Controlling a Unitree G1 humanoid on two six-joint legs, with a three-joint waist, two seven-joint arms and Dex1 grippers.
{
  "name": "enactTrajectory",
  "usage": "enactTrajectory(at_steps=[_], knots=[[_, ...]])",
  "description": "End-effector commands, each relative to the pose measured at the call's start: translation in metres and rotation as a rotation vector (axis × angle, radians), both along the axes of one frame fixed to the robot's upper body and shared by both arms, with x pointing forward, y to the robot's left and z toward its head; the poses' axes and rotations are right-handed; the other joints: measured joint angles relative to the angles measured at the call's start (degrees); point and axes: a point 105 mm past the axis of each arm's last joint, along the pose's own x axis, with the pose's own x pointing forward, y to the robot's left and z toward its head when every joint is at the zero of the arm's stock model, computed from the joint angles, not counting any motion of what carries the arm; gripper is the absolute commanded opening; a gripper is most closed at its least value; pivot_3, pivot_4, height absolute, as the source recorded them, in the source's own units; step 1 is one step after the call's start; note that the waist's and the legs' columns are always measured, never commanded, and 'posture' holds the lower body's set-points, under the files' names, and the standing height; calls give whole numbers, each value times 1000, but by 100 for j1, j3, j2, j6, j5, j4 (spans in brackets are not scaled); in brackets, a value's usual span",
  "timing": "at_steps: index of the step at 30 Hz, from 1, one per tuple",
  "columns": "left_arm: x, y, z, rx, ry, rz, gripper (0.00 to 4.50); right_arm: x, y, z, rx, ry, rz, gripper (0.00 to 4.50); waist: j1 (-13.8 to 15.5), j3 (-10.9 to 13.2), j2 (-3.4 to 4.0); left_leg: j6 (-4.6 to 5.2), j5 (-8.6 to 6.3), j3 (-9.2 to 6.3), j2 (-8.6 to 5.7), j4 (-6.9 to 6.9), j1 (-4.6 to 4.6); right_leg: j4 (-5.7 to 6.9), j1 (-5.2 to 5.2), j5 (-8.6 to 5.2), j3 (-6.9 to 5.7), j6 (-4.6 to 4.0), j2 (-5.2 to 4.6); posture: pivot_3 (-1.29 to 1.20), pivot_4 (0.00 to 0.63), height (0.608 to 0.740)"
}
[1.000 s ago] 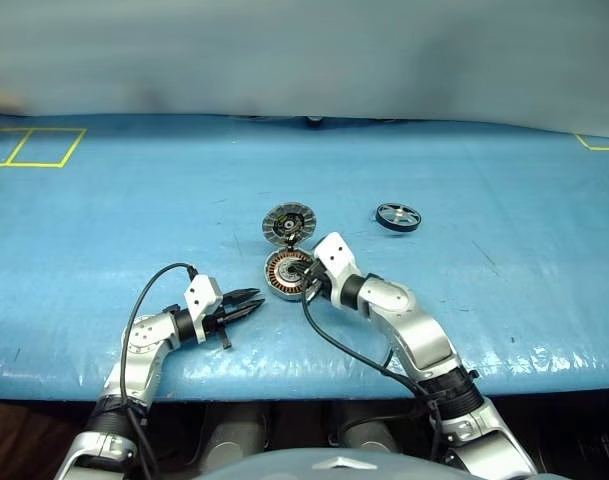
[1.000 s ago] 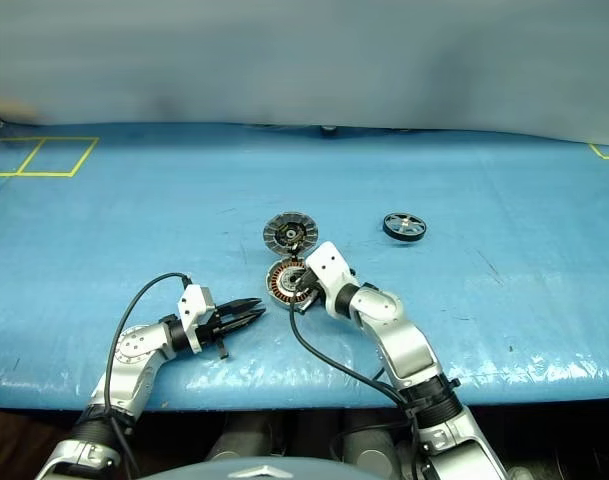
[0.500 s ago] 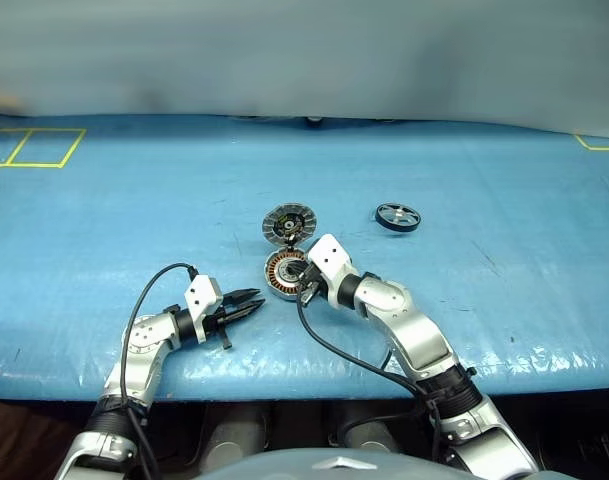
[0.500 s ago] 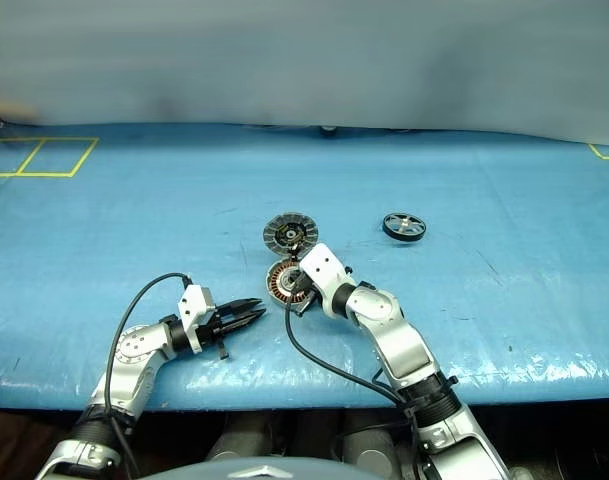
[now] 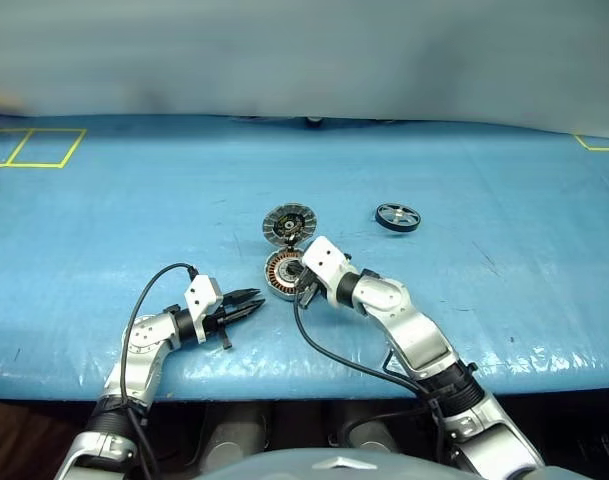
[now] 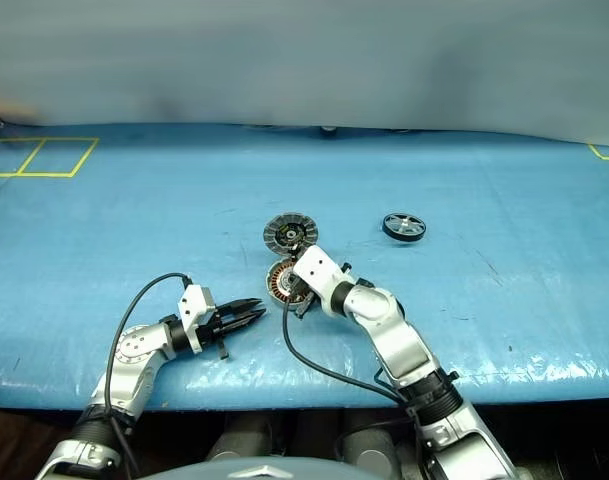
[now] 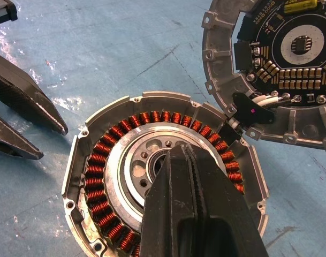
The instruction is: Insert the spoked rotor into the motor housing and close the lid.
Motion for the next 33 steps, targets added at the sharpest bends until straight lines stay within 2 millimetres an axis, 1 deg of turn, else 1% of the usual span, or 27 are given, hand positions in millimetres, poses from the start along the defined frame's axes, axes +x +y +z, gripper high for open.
enactTrajectory(at_steps=[1,3,6,11,14,22,33], knots=[[1,-1,7,-6,-27,-6,914,-4,-2,-11,-47,30,2,27,1,0,0,0,0,0,0,0,0,0,0,0,0,0,0,0,150,740],[1,-2,7,-7,-27,-7,914,-3,-2,-8,-39,17,0,27,1,0,0,0,0,0,0,0,-1,0,0,0,0,0,0,0,150,740],[1,-2,8,-6,-27,-7,914,1,0,8,24,-15,-14,27,1,0,0,0,0,0,0,0,-1,0,-1,0,0,0,0,0,150,740],[1,-2,8,-6,-27,-8,914,2,4,24,86,-35,-5,27,1,1,1,0,0,0,0,-1,-5,-1,-4,0,0,0,0,0,150,740],[1,-3,8,-7,-26,-9,914,1,7,27,90,-39,8,27,1,1,1,0,0,0,0,-1,-6,-1,-6,0,0,0,0,0,150,740],[1,-3,7,-10,-24,-8,914,-4,13,21,90,-9,35,27,1,1,1,0,0,0,0,-2,-6,-1,-6,0,0,0,0,0,150,740],[0,-2,6,-10,-24,-3,914,-5,5,-2,22,57,11,27,1,1,1,0,0,0,0,-2,-5,-1,-6,0,0,0,0,0,150,740]])
